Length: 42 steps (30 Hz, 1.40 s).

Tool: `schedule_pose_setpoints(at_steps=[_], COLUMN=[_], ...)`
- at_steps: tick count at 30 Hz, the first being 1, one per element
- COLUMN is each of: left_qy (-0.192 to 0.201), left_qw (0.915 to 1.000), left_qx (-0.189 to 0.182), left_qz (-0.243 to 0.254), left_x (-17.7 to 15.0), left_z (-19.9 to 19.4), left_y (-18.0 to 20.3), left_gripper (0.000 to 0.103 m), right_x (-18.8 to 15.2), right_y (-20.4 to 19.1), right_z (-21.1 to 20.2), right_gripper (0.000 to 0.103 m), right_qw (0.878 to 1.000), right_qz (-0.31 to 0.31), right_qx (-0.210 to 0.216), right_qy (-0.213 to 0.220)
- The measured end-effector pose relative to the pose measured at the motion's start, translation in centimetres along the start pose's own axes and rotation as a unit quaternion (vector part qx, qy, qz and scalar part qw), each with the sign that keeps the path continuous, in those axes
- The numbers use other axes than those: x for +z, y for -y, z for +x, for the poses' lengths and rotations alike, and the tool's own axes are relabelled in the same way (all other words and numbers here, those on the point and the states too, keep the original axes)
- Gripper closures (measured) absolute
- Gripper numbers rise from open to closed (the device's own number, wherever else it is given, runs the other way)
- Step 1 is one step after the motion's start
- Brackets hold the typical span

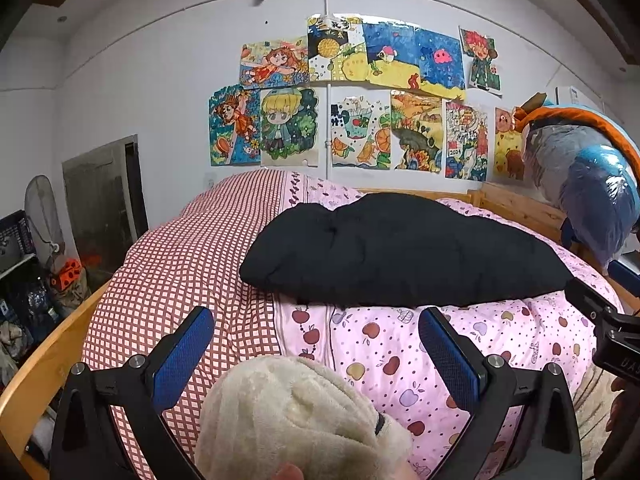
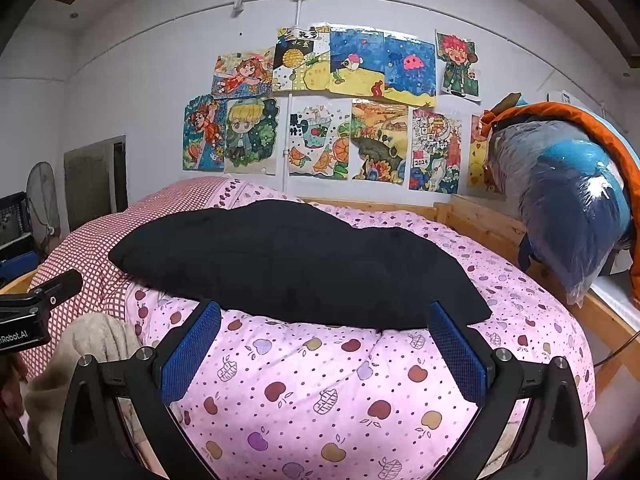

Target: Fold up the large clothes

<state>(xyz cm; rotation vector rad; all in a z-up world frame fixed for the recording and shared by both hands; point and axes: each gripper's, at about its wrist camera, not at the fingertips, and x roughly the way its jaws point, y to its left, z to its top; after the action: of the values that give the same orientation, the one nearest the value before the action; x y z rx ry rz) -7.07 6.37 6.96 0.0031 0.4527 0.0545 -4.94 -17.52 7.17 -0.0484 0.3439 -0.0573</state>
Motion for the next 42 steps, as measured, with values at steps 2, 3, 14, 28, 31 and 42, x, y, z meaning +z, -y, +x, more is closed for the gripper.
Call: schedule_pose_setpoints(at_steps=[2,3,14,28,31,42], left_qy=[-0.006,-0.009,-0.010,-0.006,-0.003,-0.001], left_qw=[1.0000,0.9999,0.9999,0.9999,0.9999,0.9999], left_qx=[0.000,-0.001,-0.005,-0.001,-0.002,-0.001], left_qz=[-0.003,-0.006,-0.002,0.009,0.010,0.011], left_x=[-0.1,-0.1,0.0,0.0,0.0,0.0], left_z=[0.2,0.3,0.4,0.2,0.1,-0.1], left_y=[0.0,-0.1,0.2,0.7,0.7,0.9], left_gripper=[0.000,0.000,0.000,0.000,0.000,0.000], right_x=[0.0,0.0,0.0,-0.3,-0.3,-0.4], right_y=[0.0,0.0,0.2,0.3,0.3,0.5], right_z=[0.1,0.1,0.1,0.1,0.1,0.3], right_gripper=[0.001,0.001,0.001,0.001,0.001,0.001], right_qw=[1.000,1.000,1.000,1.000,1.000,1.000], right_qz=[0.001,0.002,0.005,0.013,0.016,0.017], right_qx=[0.000,0.000,-0.002,-0.007,-0.008,-0.009], right_qy=[-0.002,-0.003,-0.006,-0.008,-0.009,-0.012])
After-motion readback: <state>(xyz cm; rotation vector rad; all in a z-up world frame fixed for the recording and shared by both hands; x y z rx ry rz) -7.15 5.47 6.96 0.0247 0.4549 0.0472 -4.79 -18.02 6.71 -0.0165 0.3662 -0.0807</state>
